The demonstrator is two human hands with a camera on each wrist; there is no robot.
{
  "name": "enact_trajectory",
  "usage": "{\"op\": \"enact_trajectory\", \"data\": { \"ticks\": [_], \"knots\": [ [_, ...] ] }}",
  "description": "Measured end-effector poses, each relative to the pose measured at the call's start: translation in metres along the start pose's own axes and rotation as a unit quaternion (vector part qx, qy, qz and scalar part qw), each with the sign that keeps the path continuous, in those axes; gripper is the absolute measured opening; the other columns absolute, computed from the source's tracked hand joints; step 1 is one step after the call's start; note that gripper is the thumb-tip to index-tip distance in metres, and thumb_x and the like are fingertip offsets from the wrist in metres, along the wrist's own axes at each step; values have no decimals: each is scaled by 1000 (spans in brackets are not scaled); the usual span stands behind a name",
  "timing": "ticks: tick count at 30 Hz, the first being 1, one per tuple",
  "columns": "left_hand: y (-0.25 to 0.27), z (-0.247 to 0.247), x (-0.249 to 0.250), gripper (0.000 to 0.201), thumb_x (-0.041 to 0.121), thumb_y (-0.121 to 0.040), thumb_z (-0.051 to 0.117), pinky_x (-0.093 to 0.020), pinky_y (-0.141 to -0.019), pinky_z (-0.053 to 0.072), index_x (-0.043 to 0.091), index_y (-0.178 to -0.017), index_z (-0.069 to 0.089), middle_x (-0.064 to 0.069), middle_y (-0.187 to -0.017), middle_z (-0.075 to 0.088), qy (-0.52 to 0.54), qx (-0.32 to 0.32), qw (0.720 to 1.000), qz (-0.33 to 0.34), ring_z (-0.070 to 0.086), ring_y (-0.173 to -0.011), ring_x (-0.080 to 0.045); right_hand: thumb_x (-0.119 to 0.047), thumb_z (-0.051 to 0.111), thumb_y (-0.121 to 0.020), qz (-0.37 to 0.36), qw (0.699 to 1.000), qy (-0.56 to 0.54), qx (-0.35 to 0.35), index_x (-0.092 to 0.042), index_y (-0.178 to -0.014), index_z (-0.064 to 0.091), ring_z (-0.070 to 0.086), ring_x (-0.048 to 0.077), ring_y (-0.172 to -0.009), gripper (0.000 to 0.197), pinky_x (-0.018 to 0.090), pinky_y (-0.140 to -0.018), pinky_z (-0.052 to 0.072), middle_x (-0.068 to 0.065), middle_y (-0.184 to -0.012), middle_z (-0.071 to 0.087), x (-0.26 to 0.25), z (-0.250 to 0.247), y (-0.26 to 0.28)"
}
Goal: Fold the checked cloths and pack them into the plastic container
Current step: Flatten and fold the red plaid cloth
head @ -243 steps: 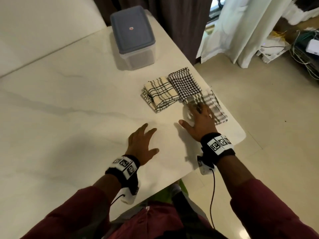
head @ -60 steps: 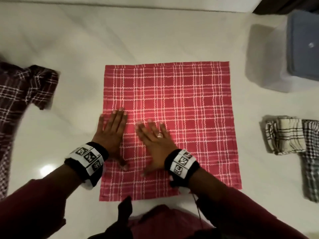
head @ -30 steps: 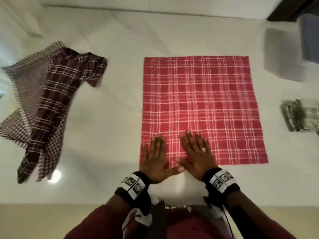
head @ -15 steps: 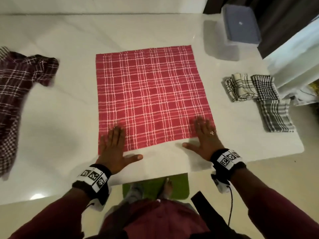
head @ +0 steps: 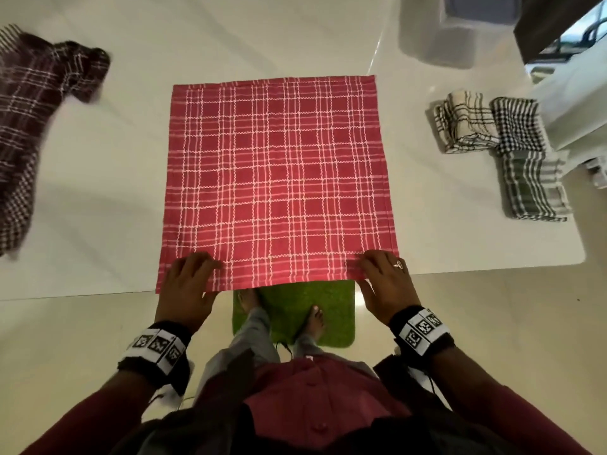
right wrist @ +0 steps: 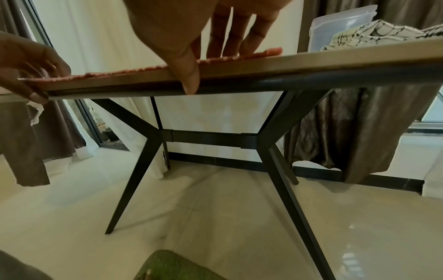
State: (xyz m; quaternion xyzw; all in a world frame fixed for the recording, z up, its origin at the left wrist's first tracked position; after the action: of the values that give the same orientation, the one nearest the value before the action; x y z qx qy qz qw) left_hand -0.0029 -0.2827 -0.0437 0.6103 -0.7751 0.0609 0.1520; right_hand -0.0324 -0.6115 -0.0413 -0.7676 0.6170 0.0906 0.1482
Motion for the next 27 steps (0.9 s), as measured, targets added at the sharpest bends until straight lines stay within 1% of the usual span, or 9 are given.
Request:
{"op": "enact_trajectory", "data": {
  "ticks": [3, 7, 9, 11, 13, 17, 20, 23, 27],
  "knots": [
    [0, -10, 6, 21, 24, -73, 68, -39, -69, 47, 16, -93, 69, -6, -104, 65, 7, -13, 1000, 8, 58, -91, -34, -23, 59, -82, -42, 999, -20, -24, -23, -97, 60, 54, 22, -90, 15, 37, -79, 44, 0, -97, 63, -1, -2, -3],
    [5, -33, 8, 38, 42, -82, 45, -33, -65, 46, 19, -85, 75, 1, -89, 72, 48, 1, 999, -22, 65, -81, -26, -25, 51, -88, -30, 999, -39, -3, -17, -85, 68, 62, 25, -77, 19, 35, -79, 38, -2, -81, 67, 6, -19, -10],
    [-2, -53, 13, 36, 38, -85, 49, -37, -66, 49, 15, -88, 76, -4, -86, 74, 45, 37, 998, -30, 67, -78, -29, -23, 49, -88, -15, 998, -33, 44, -16, -89, 69, 63, 22, -79, 21, 33, -85, 35, -3, -82, 69, 11, -39, -25],
    [-20, -76, 16, 20, 23, -86, 62, -40, -65, 52, 10, -95, 76, -12, -86, 73, 35, 72, 996, -48, 67, -75, -35, -16, 47, -85, -10, 996, -21, 86, -16, -96, 69, 62, 20, -82, 24, 33, -90, 32, -4, -85, 69, 12, -60, -50],
    [-49, -93, 14, 20, 7, -86, 67, -42, -64, 52, 11, -105, 73, -17, -87, 72, 25, 87, 993, -72, 66, -73, -38, -9, 51, -79, -7, 993, -8, 115, -16, -100, 68, 62, 22, -84, 28, 35, -93, 31, -2, -88, 67, 13, -78, -84],
    [-118, -123, 10, 29, 12, -91, 59, -44, -66, 52, 19, -118, 67, -14, -97, 72, 0, 109, 992, -62, 66, -81, -38, 3, 66, -71, 37, 991, 30, 127, -19, -100, 68, 58, 24, -85, 36, 34, -94, 26, 0, -89, 64, 24, -98, -162],
    [-170, -145, 5, 28, 22, -95, 54, -38, -67, 49, 21, -122, 61, -9, -98, 73, 30, 124, 990, -53, 67, -86, -35, 6, 64, -69, 79, 990, 58, 105, -20, -99, 69, 58, 28, -84, 40, 34, -88, 24, 1, -88, 63, 38, -102, -214],
    [-223, -149, -13, 27, 34, -97, 46, -37, -70, 47, 25, -119, 59, -6, -97, 72, 47, 82, 993, -71, 66, -89, -32, 8, 58, -68, 86, 990, 79, 84, -19, -98, 70, 56, 30, -85, 42, 34, -78, 20, 4, -87, 63, 46, -99, -260],
    [-277, -139, -37, 32, 39, -98, 41, -37, -78, 47, 26, -120, 61, -5, -106, 70, 57, -7, 994, -90, 63, -97, -31, 7, 52, -70, 96, 991, 86, 37, -19, -106, 67, 53, 29, -93, 47, 34, -78, 18, 4, -95, 64, 56, -86, -305]
  ]
}}
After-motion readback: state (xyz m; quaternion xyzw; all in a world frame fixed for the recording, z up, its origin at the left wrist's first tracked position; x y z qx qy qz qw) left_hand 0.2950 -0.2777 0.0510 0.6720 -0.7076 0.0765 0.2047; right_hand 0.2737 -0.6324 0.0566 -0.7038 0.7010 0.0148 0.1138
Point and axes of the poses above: each hand's wrist, its own y-axis away from the middle knuckle, its own z-axis out of the palm, x = y × z, the point moved 9 cm from there along -y, towards the middle knuckle
